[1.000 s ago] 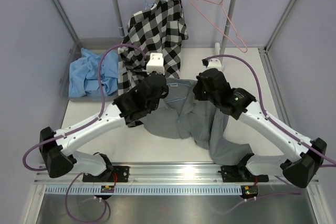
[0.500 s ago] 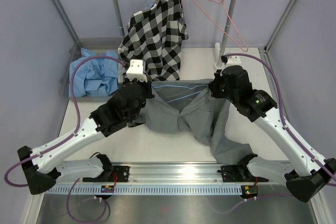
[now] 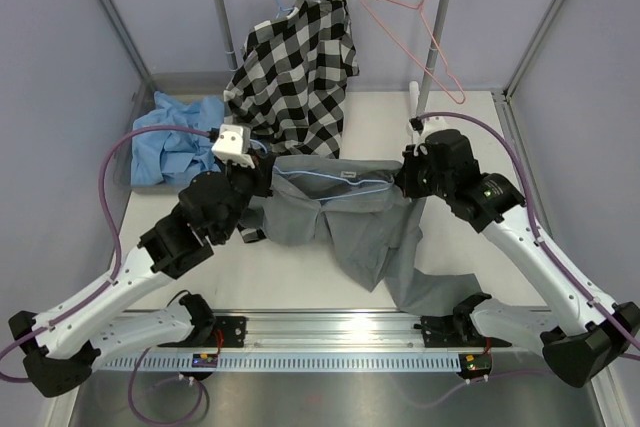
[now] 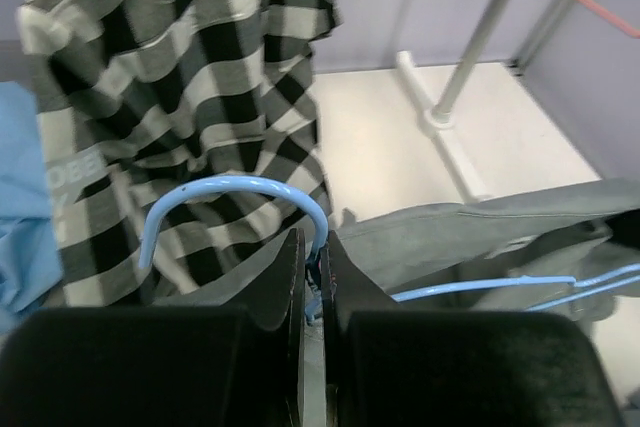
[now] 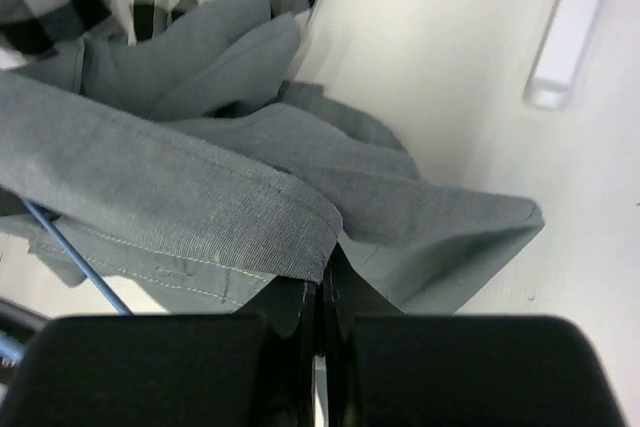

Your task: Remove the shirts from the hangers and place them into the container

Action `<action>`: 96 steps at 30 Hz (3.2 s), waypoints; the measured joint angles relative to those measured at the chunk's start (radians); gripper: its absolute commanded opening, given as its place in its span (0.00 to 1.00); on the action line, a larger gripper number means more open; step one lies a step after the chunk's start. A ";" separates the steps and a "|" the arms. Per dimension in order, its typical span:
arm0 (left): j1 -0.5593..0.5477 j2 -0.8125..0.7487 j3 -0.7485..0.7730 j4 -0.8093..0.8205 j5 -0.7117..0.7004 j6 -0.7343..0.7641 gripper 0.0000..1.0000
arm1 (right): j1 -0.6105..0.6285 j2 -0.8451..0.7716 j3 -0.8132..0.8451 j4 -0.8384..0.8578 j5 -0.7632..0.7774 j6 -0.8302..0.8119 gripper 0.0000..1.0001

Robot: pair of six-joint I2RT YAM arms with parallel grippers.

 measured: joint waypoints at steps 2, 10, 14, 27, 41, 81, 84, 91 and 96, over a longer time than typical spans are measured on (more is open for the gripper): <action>0.004 0.008 0.006 0.016 0.066 -0.024 0.00 | -0.003 0.000 -0.022 0.001 -0.038 -0.007 0.02; 0.003 0.156 0.130 0.081 0.328 -0.132 0.00 | -0.005 0.013 -0.088 0.019 -0.146 -0.018 0.03; -0.009 0.207 0.202 0.114 0.422 -0.162 0.00 | -0.003 0.049 -0.101 0.034 -0.175 -0.016 0.04; -0.032 0.117 0.233 0.069 0.566 -0.033 0.00 | 0.007 0.110 -0.107 0.064 -0.195 -0.013 0.23; -0.039 0.086 0.151 0.092 0.436 0.054 0.00 | 0.016 0.041 -0.016 -0.021 -0.197 -0.035 0.87; 0.002 0.225 0.166 0.083 0.562 0.198 0.00 | 0.051 0.063 0.148 -0.061 -0.597 -0.385 0.40; 0.002 0.224 0.167 0.083 0.566 0.199 0.00 | 0.051 0.060 0.140 -0.061 -0.595 -0.396 0.16; 0.004 0.221 0.167 0.085 0.566 0.204 0.07 | 0.069 0.037 0.131 -0.060 -0.609 -0.409 0.00; 0.004 0.205 0.166 0.083 0.550 0.212 0.79 | 0.067 0.001 0.106 -0.061 -0.574 -0.392 0.00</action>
